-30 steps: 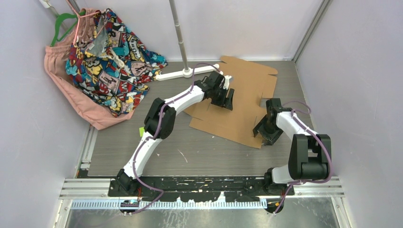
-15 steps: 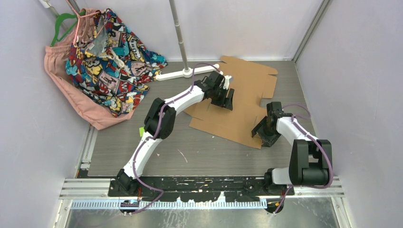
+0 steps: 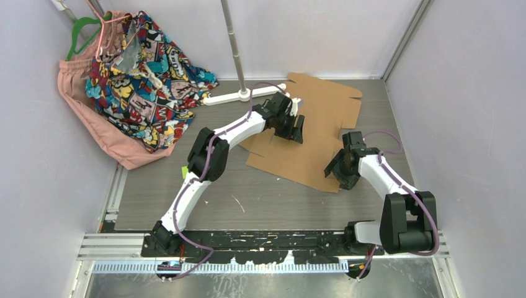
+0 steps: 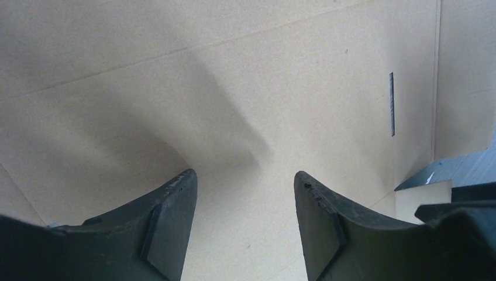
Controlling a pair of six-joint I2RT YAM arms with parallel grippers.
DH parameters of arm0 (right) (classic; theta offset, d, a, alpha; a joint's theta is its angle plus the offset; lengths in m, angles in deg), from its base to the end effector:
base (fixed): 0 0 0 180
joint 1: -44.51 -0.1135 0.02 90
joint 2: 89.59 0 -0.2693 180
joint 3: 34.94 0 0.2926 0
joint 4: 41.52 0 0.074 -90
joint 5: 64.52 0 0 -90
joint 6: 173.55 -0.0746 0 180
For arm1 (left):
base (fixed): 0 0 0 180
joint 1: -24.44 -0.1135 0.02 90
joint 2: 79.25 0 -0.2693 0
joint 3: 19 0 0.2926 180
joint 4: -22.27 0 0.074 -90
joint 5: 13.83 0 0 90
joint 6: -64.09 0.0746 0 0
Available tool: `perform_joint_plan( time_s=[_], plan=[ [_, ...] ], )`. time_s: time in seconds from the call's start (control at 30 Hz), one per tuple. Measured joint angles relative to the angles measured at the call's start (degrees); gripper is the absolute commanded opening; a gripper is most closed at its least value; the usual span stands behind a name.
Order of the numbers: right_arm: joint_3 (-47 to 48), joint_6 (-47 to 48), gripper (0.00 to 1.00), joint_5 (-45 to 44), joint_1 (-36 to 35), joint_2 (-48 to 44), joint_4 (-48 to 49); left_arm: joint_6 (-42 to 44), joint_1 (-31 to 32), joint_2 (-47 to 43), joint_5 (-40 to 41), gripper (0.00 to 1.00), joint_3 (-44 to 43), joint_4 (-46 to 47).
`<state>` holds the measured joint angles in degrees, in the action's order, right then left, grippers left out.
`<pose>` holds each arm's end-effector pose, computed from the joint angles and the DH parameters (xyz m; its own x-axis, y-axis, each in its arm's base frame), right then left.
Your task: Fold the paper box
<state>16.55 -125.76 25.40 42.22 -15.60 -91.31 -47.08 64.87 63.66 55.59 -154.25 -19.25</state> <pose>0.2611 0.0103 0.1188 -0.7316 0.6431 -0.2262 0.6102 0.7657 0.2034 0.4540 -0.4213 0.1281 -0.8196 0.2541 -0.5135 0.5212 0.7028 -0.4841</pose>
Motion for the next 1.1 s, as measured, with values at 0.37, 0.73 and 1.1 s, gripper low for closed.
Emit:
perform_joint_plan(
  time_s=[0.37, 0.73, 1.1],
  plan=[
    [4.6, -0.5, 0.66, -3.4, -8.2, -0.5, -3.5, -0.9, -0.1, 0.0, -0.1, 0.63, 0.0, -0.1],
    [6.3, -2.5, 0.66, -2.9, -12.5, 3.6, 0.4, -0.9, 0.0, 0.0, 0.0, 0.63, 0.0, 0.0],
    [6.8, -3.1, 0.60, -3.9, -15.3, 8.3, 2.6, -0.9, 0.0, 0.0, 0.0, 0.62, 0.1, 0.1]
  ],
)
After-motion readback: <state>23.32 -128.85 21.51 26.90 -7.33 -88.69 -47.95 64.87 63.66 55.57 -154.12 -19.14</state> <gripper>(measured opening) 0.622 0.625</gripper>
